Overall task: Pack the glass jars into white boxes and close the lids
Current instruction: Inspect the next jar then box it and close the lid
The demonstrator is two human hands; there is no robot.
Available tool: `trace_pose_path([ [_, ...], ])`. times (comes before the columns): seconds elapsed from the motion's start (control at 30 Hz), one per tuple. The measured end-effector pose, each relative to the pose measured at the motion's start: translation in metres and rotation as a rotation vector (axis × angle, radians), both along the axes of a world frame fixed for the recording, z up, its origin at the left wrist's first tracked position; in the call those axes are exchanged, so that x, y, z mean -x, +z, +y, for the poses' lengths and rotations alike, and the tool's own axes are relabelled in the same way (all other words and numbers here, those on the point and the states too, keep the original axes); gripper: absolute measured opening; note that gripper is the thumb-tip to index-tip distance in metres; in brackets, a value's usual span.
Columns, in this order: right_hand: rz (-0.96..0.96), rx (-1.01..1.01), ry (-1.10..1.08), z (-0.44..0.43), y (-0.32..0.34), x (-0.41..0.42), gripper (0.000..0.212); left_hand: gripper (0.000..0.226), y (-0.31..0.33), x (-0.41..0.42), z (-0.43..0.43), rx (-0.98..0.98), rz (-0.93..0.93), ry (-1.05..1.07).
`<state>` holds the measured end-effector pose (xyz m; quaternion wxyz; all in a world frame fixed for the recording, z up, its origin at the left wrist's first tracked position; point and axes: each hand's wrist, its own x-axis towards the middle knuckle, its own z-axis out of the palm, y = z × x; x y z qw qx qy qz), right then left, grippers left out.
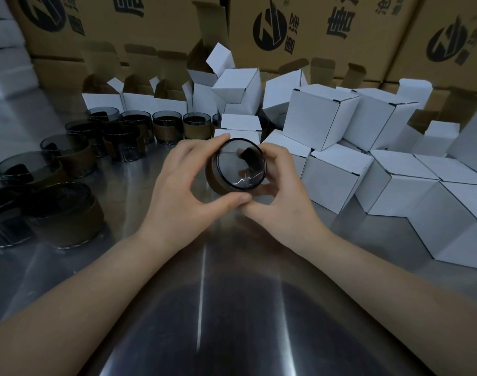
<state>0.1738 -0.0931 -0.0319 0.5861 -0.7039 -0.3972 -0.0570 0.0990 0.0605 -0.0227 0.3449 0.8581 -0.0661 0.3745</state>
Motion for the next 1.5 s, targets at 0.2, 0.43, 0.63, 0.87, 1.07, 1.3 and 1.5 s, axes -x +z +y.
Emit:
trace_pose_path([
  [0.2,0.072,0.005,0.051,-0.001,0.001,0.0,0.061,0.072,-0.001,0.0,0.001,0.05,0.009,-0.024],
  [0.43,0.163,-0.066,0.058,0.0,0.005,0.0,0.051,0.06,-0.007,-0.002,0.003,0.254,0.136,-0.107],
  [0.63,0.239,-0.094,0.048,-0.002,0.005,-0.002,0.057,0.071,-0.006,-0.001,0.001,0.082,0.136,-0.088],
  [0.87,0.129,-0.101,-0.004,-0.001,0.003,-0.002,0.067,0.077,-0.005,-0.002,-0.002,-0.196,0.097,-0.038],
  [1.07,-0.094,-0.037,-0.088,0.0,0.0,0.004,0.077,0.077,-0.007,-0.004,0.0,-0.195,0.15,0.057],
  [1.3,-0.26,-0.028,-0.141,0.0,0.0,0.007,0.078,0.075,-0.006,-0.001,-0.004,-0.069,0.094,0.072],
  [1.5,-0.356,-0.057,-0.155,0.002,-0.002,0.007,0.078,0.08,-0.006,-0.001,-0.004,-0.002,0.067,0.086],
])
